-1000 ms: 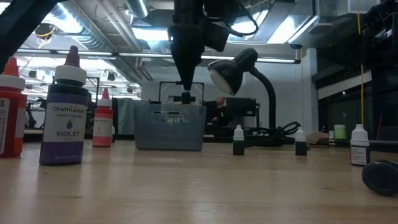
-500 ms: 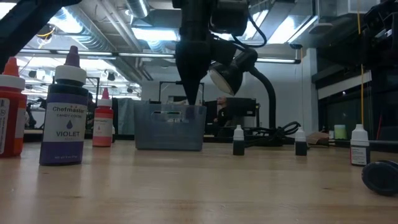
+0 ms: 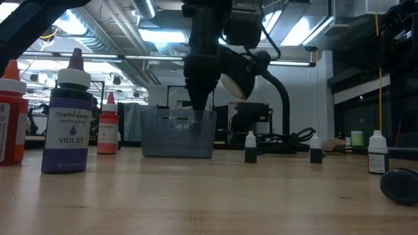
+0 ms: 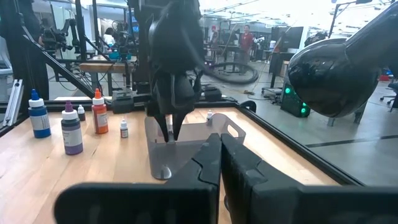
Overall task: Pick & Place food coloring
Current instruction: Put the top small red food coloring bottle into the gray transparent bin
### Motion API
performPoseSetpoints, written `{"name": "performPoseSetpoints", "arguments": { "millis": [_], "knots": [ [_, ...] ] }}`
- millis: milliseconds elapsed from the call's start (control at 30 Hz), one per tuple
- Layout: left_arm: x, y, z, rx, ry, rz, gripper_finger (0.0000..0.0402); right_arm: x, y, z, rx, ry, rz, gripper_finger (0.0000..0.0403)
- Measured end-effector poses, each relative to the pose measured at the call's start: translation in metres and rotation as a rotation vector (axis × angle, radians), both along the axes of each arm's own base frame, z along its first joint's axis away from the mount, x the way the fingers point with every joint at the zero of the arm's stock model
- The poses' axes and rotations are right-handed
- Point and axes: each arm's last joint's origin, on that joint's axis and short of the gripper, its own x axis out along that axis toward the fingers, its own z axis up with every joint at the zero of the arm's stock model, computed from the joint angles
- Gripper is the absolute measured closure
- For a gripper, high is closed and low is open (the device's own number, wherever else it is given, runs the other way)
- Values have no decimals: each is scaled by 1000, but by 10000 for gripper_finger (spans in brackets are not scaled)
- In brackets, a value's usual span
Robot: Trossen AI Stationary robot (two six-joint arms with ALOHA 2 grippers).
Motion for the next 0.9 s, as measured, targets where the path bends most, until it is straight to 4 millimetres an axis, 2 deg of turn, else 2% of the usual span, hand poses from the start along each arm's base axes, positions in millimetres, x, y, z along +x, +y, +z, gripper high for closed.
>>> {"name": "performPoseSetpoints", "arguments": {
  "millis": [400,900],
  "knots": [
    [2,-4,-18,-35,-36,18,357,0,0,0,0,0,0,388],
    [3,-2,-19,-39,-49,25,357,0,0,0,0,0,0,388]
  ]
}}
